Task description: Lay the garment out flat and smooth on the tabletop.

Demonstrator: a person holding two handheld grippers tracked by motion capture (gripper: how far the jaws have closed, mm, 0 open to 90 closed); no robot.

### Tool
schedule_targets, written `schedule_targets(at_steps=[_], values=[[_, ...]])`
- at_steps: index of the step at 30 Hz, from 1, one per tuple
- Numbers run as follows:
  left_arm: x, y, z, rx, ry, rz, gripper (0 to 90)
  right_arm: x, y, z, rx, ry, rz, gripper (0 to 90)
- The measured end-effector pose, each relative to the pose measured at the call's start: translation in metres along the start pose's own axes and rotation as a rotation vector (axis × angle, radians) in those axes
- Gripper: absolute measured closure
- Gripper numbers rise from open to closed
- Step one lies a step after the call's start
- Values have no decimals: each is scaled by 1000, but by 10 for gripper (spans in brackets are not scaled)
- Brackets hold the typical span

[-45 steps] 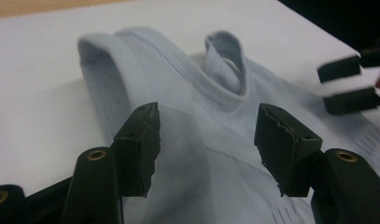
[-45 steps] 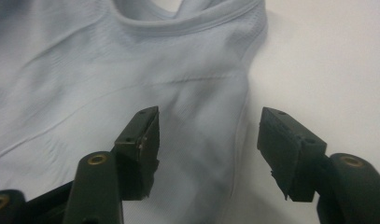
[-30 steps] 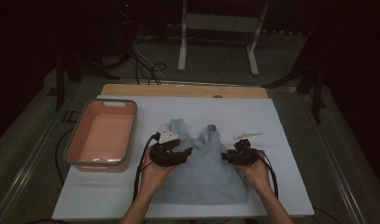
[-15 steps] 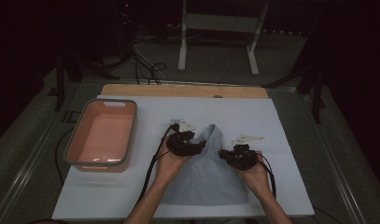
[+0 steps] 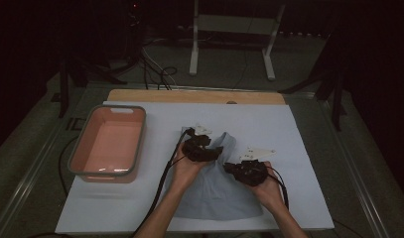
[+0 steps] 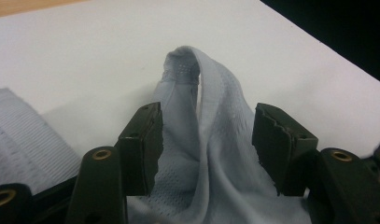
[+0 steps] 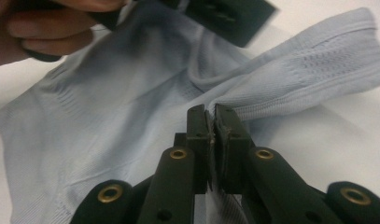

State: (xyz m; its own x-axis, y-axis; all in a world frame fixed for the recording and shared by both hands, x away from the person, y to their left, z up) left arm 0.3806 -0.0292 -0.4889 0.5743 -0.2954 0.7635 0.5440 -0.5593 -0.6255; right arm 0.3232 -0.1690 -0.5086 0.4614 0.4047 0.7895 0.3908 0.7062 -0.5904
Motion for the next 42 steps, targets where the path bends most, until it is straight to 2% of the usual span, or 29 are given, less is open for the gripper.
schedule_targets(at_steps=[5,10,11,13,14,17,18,19,22,24,27,30,34,39,42], values=[[4,7,-3,-18,-10,2,442,1,2,6,18,-43,6,853],[7,15,-7,-36,-20,9,443,1,3,9,29,-65,12,853],[8,19,-9,-46,-35,13,443,1,4,10,31,-74,12,852],[7,22,-9,-55,-39,22,453,2,4,13,38,-90,12,852],[7,23,-10,-59,-31,33,483,2,4,13,41,-97,13,852],[3,22,-13,-59,19,60,760,2,3,14,41,-105,18,839],[2,20,-13,-63,31,66,825,2,3,13,44,-99,21,806],[2,18,-13,-67,41,68,846,2,2,12,45,-95,22,758],[2,11,-13,-69,55,68,853,2,-1,9,51,-83,21,620],[1,5,-13,-75,57,62,853,4,-5,5,46,-69,6,570],[-4,-3,-14,-84,62,58,849,9,-13,-5,43,-24,-31,536],[-11,-10,-16,-94,68,53,844,15,-20,-17,25,43,-72,496],[-21,-19,-20,-113,64,39,839,20,-20,-26,5,91,-81,458],[-37,-28,-24,-130,62,30,829,23,-12,-29,33,135,-58,428],[-46,-31,-25,-140,56,34,822,24,-6,-28,78,174,-62,428]])
Point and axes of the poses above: each handheld gripper's, and its own axes: y roughly forward along the jaws, x roughly out of its top, z roughly to its left, the point moved 5 cm from there along y, roughly forward along the jaws, and after that the axes turned 5 degrees about x, right-handed, at the moved point
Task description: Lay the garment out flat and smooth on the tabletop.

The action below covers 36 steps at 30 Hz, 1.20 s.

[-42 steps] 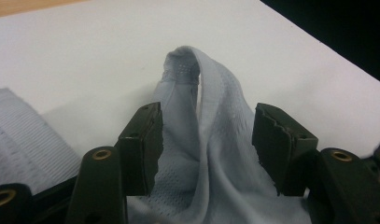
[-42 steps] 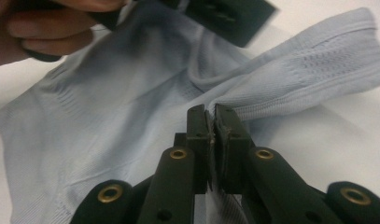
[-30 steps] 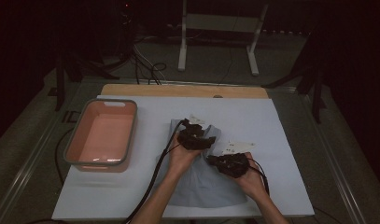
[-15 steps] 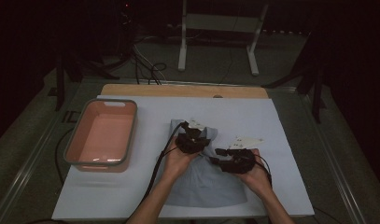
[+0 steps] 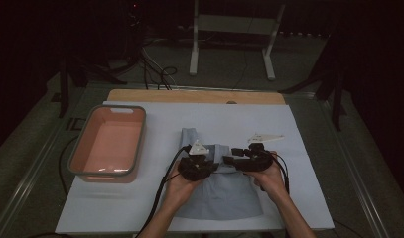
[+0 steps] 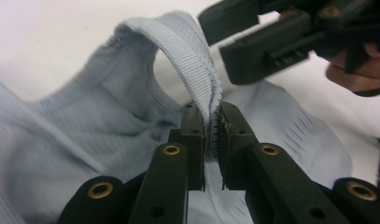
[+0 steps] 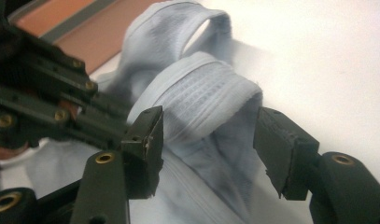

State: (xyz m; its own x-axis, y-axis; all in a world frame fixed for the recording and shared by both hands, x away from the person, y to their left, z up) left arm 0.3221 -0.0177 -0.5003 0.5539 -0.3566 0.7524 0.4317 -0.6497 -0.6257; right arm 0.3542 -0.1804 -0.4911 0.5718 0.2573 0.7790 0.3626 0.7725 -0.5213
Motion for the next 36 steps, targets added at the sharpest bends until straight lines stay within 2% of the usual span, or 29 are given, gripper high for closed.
schedule_targets(at_steps=[3,5,9,16,20,22,25,29,31,36], values=[[-8,-1,-1,-6,-5,7,818,-3,6,2,19,15,28,432],[-14,-1,-3,-15,-14,9,816,-3,8,3,46,28,31,437],[-24,1,-5,-20,-7,29,812,-3,13,6,79,48,34,448],[-33,0,-8,-22,-4,50,812,-3,21,11,82,51,58,491],[-37,2,-13,-20,27,72,815,-3,26,11,89,56,75,525],[-39,3,-15,-22,26,75,818,-2,29,10,92,72,72,539],[-40,3,-16,-20,34,80,822,0,33,12,88,103,77,595],[-40,2,-17,-11,43,80,820,3,39,17,85,96,107,774],[-40,1,-17,-2,53,76,814,3,41,18,73,86,119,833],[-41,-4,-20,-4,59,48,679,7,38,18,31,47,93,861]])
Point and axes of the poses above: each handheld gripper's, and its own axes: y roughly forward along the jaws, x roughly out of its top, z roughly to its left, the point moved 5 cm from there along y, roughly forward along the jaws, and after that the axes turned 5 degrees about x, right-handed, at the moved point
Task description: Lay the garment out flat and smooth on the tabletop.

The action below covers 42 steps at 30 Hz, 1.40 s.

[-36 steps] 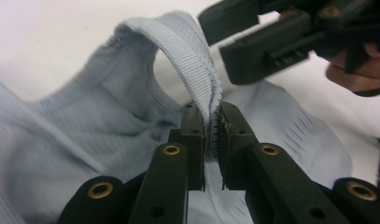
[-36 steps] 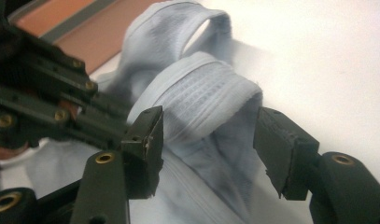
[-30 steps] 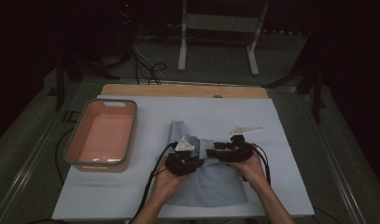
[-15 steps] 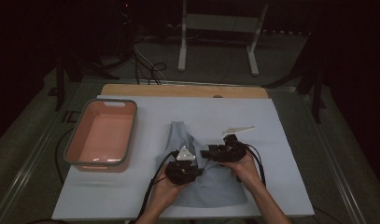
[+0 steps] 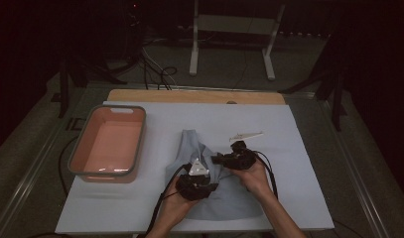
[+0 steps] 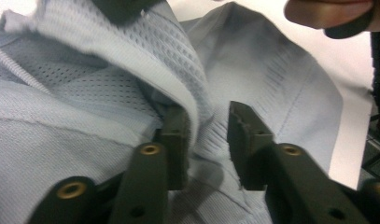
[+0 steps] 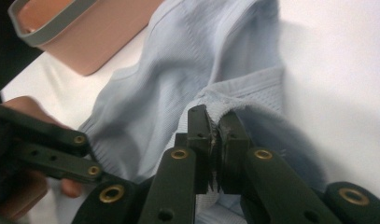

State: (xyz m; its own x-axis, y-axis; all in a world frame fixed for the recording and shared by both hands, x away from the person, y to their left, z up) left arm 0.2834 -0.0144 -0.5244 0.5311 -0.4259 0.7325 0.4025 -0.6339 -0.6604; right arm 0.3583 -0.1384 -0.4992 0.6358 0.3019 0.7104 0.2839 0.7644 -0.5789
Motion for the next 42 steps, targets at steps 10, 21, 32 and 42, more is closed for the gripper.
schedule_targets(at_steps=[10,21,32,42], values=[[0,-15,6,12,-20,-43,622,17,-21,-8,-93,-17,-106,865],[-11,11,5,32,11,62,645,41,-41,-16,-199,-84,-159,869],[-14,15,6,44,24,96,663,61,-73,-36,-316,-98,-220,871],[-11,18,9,43,3,89,658,58,-76,-53,-341,-56,-214,854]])
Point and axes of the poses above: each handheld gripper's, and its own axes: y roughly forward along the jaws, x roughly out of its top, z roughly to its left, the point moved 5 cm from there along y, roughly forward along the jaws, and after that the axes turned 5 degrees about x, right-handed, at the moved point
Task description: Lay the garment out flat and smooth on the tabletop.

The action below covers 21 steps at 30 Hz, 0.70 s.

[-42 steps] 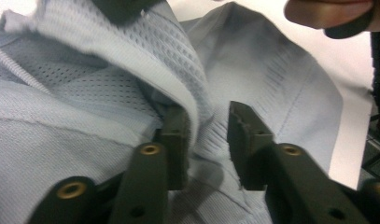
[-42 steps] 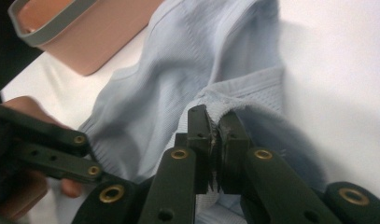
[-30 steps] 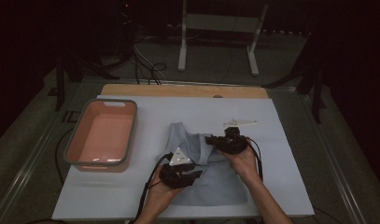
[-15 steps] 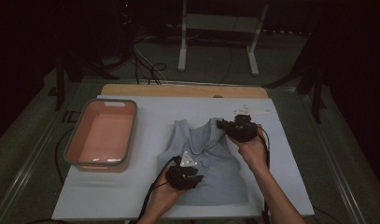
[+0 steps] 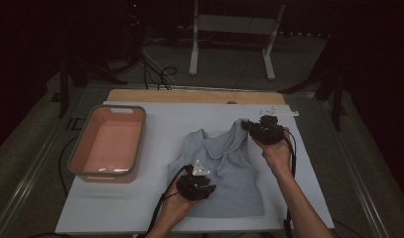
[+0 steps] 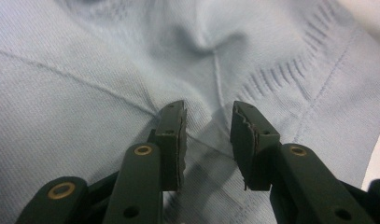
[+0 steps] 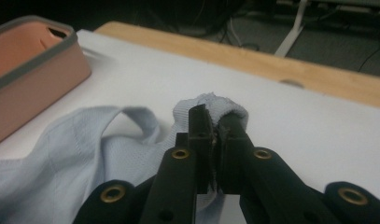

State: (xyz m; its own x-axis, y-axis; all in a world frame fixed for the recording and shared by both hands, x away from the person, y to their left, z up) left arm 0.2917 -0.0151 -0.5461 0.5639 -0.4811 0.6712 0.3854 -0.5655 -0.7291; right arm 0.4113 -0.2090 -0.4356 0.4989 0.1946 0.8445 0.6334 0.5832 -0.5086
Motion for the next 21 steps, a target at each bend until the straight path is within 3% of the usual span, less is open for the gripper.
schedule_targets(at_steps=[5,9,13,21], values=[[1,-1,0,-7,-6,-13,625,-12,10,-1,17,32,50,536],[1,-2,0,-2,-3,-18,587,-17,10,-2,-1,28,51,423],[2,-2,1,-1,-11,-19,573,-17,5,-4,-3,54,47,403],[6,-12,3,6,-21,-68,501,-31,-2,-3,12,33,86,400]])
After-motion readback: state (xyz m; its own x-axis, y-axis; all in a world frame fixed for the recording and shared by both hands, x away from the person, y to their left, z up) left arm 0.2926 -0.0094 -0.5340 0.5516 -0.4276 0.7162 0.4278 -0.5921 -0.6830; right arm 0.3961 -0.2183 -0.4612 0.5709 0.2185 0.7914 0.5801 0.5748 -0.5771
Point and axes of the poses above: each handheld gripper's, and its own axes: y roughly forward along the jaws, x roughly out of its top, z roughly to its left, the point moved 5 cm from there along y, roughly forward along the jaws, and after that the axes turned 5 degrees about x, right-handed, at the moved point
